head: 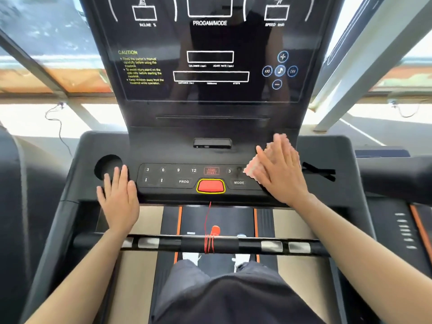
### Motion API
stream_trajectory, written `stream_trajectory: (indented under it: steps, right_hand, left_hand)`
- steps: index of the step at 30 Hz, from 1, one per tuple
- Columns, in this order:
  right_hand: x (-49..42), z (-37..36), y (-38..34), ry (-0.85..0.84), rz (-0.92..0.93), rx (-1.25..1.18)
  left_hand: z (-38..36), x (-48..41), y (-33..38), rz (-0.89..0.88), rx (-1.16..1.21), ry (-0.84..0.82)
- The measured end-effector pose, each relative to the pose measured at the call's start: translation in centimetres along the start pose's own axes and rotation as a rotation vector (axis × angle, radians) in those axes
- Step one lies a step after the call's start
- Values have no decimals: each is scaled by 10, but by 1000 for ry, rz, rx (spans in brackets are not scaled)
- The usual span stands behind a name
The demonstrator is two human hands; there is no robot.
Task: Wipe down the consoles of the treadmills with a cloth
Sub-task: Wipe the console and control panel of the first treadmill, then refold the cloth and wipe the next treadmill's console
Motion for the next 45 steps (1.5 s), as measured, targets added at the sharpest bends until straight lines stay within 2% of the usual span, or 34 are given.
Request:
stream_trajectory:
  steps: [4,8,12,19,25,30,33,36,39,42,45]
  right_hand:
    - [18,-6,-10,10,-299,-77]
    - [17,-15,-51,1,-321,-56]
    - [1,-18,-112,58,-202,-26]
    - [-35,-25,-226,27,-51,-27]
    - [-62,-30,-320,21,95,-59]
    - [-60,-40,-360,-19,292,-67]
    - [-44,-32,-371,-22,390,-231]
    - [-18,-15,-375,-138,321,-595]
    - [18,5,-361,-191,55,-910]
    - [63,20,-338,-80,-72,-999]
    - [120,28,-312,6,-144,-982]
  left_hand:
    - [1,1,1,8,39,13]
    - [4,-1,-1,-11,19,-13]
    - [5,-3,-12,-98,-35,-45]
    - [7,-6,-37,-302,-8,-86]
    - [19,-7,-55,-470,132,-150]
    - [38,7,-75,-316,448,-182]
    - [50,14,-83,-272,538,-169]
    - [60,21,-82,-307,572,-204]
    - [68,33,-74,-367,618,-282]
    - [71,57,-66,-431,651,-387]
    - [73,96,-49,-502,672,-533]
Point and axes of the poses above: each hand's wrist, its own x-axis away from the middle knuckle, its own z-axis out of the back of the hand, y = z × x, the point moved 5 cm from there along -x, towards the middle knuckle, and after that the axes turned 2 degrees about z, right-handed, at the moved point
